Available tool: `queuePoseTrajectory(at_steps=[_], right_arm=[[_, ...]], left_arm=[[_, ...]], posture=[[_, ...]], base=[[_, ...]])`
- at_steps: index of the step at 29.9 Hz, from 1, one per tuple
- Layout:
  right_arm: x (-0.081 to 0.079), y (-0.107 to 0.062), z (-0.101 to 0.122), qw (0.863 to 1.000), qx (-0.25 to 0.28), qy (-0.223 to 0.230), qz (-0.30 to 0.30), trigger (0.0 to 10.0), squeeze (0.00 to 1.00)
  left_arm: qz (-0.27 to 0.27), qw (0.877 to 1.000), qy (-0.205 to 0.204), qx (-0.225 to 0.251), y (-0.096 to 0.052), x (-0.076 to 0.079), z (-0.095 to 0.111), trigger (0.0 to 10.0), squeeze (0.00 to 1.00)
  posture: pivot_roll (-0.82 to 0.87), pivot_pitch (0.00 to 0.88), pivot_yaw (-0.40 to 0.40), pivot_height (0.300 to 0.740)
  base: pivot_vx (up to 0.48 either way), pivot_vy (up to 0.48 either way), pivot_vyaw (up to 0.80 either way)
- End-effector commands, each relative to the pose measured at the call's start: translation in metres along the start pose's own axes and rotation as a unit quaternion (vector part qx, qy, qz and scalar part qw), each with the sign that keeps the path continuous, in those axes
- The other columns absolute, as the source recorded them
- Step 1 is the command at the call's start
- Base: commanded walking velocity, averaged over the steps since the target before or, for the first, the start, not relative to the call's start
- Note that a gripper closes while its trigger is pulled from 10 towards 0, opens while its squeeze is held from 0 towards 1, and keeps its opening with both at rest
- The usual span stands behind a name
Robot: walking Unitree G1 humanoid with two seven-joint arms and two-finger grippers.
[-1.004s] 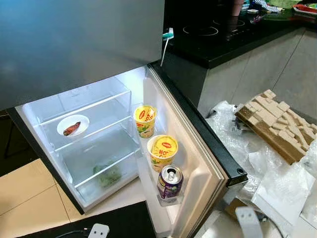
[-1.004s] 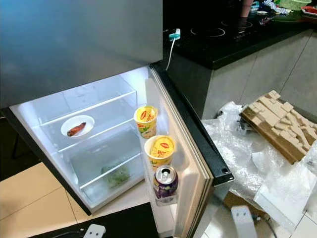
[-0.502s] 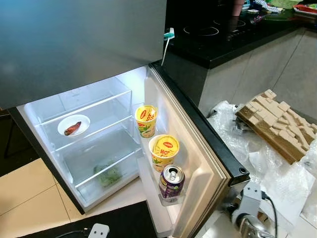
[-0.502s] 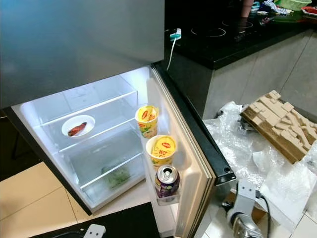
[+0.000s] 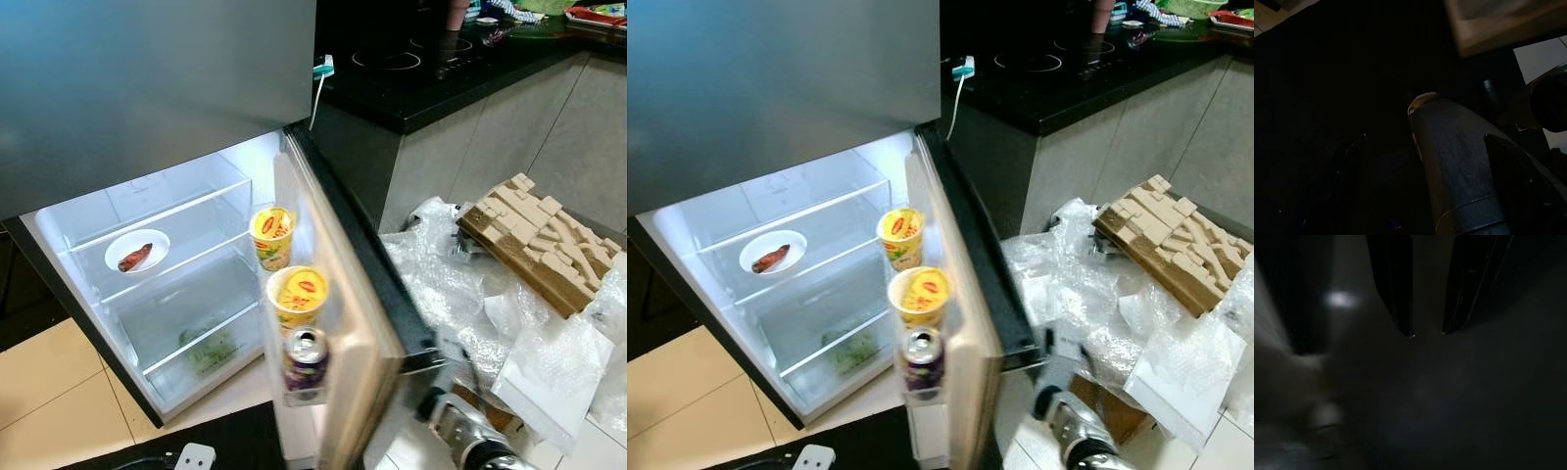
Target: Restocking fridge
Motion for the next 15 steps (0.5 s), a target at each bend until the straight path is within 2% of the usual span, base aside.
queuePoseTrajectory(at_steps=[1, 2, 4, 5, 7, 9, 10, 11, 12, 13, 14, 15], right_arm=[[-0.038, 0.017, -0.013, 0.991, -0.049, -0.011, 0.124, 10.0, 0.00], [-0.038, 0.017, -0.013, 0.991, -0.049, -0.011, 0.124, 10.0, 0.00], [-0.064, 0.023, -0.019, 0.974, -0.076, -0.016, 0.214, 10.0, 0.00], [-0.064, 0.023, -0.019, 0.974, -0.076, -0.016, 0.214, 10.0, 0.00], [-0.091, 0.026, -0.020, 0.950, -0.087, -0.011, 0.301, 10.0, 0.00], [-0.096, 0.026, -0.018, 0.945, -0.084, -0.010, 0.317, 10.0, 0.00], [-0.097, 0.027, -0.015, 0.945, -0.079, -0.008, 0.318, 10.0, 0.00], [-0.089, 0.028, -0.013, 0.955, -0.073, -0.009, 0.289, 10.0, 0.00], [-0.089, 0.028, -0.013, 0.955, -0.073, -0.009, 0.289, 10.0, 0.00], [-0.080, 0.028, -0.011, 0.963, -0.068, -0.016, 0.259, 10.0, 0.00], [-0.080, 0.028, -0.011, 0.963, -0.068, -0.016, 0.259, 10.0, 0.00], [-0.053, 0.023, -0.013, 0.982, -0.067, -0.030, 0.173, 10.0, 0.00]], left_arm=[[-0.019, 0.999, -0.006, -0.039, -0.002, 0.012, -0.022, 10.0, 0.00], [-0.019, 0.999, -0.006, -0.039, -0.002, 0.012, -0.022, 10.0, 0.00], [-0.019, 0.999, -0.006, -0.039, -0.002, 0.012, -0.022, 10.0, 0.00], [-0.019, 0.999, -0.006, -0.039, -0.002, 0.012, -0.022, 10.0, 0.00], [-0.019, 0.999, -0.004, -0.041, -0.002, 0.012, -0.023, 10.0, 0.00], [-0.018, 0.999, -0.004, -0.042, -0.002, 0.012, -0.023, 10.0, 0.00], [-0.018, 0.999, -0.004, -0.043, -0.002, 0.012, -0.024, 10.0, 0.00], [-0.017, 0.999, -0.004, -0.043, -0.002, 0.012, -0.024, 10.0, 0.00], [-0.017, 0.999, -0.004, -0.043, -0.002, 0.012, -0.024, 10.0, 0.00], [-0.017, 0.999, -0.004, -0.044, -0.002, 0.012, -0.024, 10.0, 0.00], [-0.017, 0.999, -0.004, -0.044, -0.002, 0.012, -0.024, 10.0, 0.00], [-0.017, 0.999, -0.003, -0.045, -0.002, 0.012, -0.024, 10.0, 0.00]], posture=[[-0.05, 0.000, -0.018, 0.740], [-0.05, 0.000, -0.018, 0.740], [-0.06, 0.000, -0.018, 0.740], [-0.06, 0.000, -0.018, 0.740], [-0.05, 0.000, -0.019, 0.740], [-0.05, 0.000, -0.019, 0.740], [-0.05, 0.000, -0.019, 0.740], [-0.05, 0.000, -0.019, 0.740], [-0.05, 0.000, -0.019, 0.740], [-0.05, 0.000, -0.020, 0.740], [-0.05, 0.000, -0.020, 0.740], [-0.05, 0.000, -0.021, 0.740]], base=[[0.000, 0.000, 0.00], [0.000, 0.000, 0.00], [0.000, 0.000, 0.00], [0.000, 0.000, 0.00], [0.000, 0.000, 0.00], [0.000, 0.000, 0.00], [0.000, 0.000, 0.00], [0.000, 0.000, 0.00], [0.000, 0.000, 0.00], [0.000, 0.000, 0.00], [0.000, 0.000, 0.00], [0.000, 0.000, 0.00]])
Point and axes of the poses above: a point about 5 cm out from each wrist's last joint towards the gripper, its own y axis pointing out of the wrist towards the gripper, its own z axis along the axis of the wrist's last joint, x = y × z, the point moved 2 cm from there along y, pointing out of the wrist towards the gripper, and after that the axes turned 8 degrees about y, right-handed, at the moved point
